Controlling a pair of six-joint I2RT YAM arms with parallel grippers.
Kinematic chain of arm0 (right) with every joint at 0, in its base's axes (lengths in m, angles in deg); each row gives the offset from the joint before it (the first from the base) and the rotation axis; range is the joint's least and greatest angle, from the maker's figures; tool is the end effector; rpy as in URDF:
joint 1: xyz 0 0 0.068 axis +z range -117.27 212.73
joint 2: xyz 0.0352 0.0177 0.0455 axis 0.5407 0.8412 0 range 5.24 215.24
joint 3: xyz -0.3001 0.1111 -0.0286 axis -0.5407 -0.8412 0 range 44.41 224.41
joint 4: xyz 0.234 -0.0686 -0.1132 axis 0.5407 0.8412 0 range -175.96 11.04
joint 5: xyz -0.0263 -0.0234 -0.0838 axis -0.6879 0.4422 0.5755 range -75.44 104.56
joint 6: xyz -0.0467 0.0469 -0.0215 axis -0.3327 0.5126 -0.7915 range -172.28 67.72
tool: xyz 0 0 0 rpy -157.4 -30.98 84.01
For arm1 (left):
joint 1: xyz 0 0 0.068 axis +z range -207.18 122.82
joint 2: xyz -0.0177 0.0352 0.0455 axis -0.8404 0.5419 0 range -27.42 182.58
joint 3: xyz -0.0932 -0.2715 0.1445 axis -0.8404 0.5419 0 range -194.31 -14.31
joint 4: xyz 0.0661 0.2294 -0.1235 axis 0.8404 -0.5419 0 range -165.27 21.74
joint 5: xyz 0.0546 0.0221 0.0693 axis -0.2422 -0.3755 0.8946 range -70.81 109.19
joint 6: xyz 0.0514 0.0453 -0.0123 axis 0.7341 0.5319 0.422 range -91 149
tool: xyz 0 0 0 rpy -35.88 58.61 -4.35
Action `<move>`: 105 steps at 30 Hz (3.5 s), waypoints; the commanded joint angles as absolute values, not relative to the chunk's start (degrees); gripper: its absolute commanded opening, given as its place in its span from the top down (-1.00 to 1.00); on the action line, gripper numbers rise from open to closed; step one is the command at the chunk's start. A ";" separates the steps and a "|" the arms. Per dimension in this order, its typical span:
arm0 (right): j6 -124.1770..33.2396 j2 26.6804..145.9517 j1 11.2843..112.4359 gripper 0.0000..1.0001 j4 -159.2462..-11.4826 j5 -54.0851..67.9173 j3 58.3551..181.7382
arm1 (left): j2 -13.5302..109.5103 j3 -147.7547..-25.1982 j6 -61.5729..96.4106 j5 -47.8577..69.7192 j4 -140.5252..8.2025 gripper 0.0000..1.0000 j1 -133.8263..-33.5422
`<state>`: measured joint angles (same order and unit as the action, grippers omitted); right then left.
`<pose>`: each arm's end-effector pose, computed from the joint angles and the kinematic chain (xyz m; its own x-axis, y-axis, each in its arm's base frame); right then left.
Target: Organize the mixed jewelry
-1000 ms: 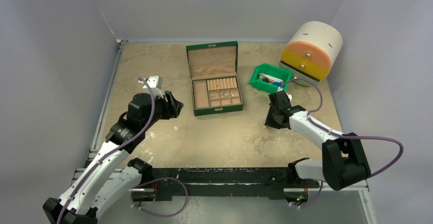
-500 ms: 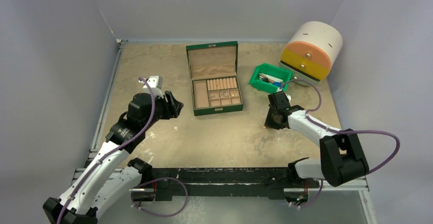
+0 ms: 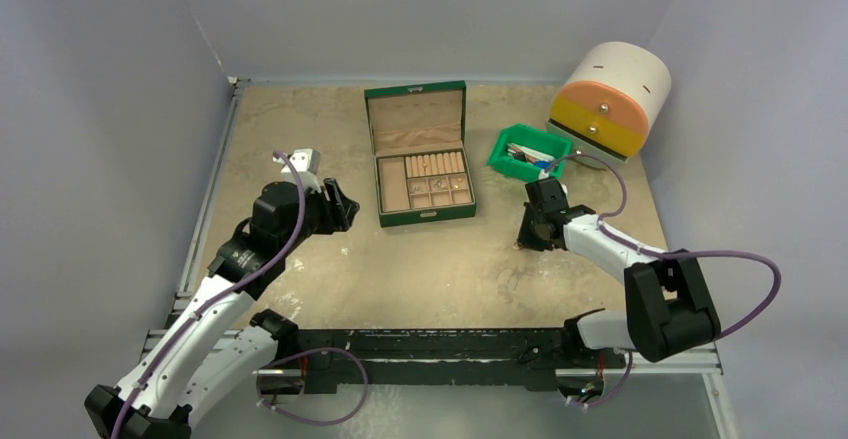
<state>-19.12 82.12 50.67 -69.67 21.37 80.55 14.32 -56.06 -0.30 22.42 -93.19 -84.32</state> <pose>0.2403 0.0707 0.1904 -0.8020 0.3113 -0.5098 0.2320 0.9488 0.2144 0.1411 -0.0688 0.3275 -0.5275 -0.2787 -0.8025 0.1740 0.8892 -0.4232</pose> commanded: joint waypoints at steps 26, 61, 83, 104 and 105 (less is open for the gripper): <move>-16.69 87.24 53.77 0.75 -65.51 22.46 81.08 | 13.96 -57.85 1.04 23.07 -91.97 -0.05 -84.61; -10.51 84.01 72.69 1.00 -57.93 25.98 93.28 | 14.06 -58.09 -1.11 20.43 -93.05 -0.01 -84.61; -13.89 88.04 90.07 1.00 -56.09 30.12 116.25 | 11.04 -54.62 -17.22 5.42 -86.99 -0.03 -84.61; -17.68 81.60 96.34 1.00 -65.97 30.97 117.60 | 13.94 -50.70 -25.98 -4.89 -75.95 0.13 -84.61; -17.66 81.61 96.44 1.00 -66.07 31.11 117.62 | 14.07 -50.72 -26.27 -5.20 -75.61 0.13 -84.61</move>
<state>-16.56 83.23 95.74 -62.87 29.06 116.49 13.95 -50.95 -24.63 -3.09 -80.47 -84.32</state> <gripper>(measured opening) 0.005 0.441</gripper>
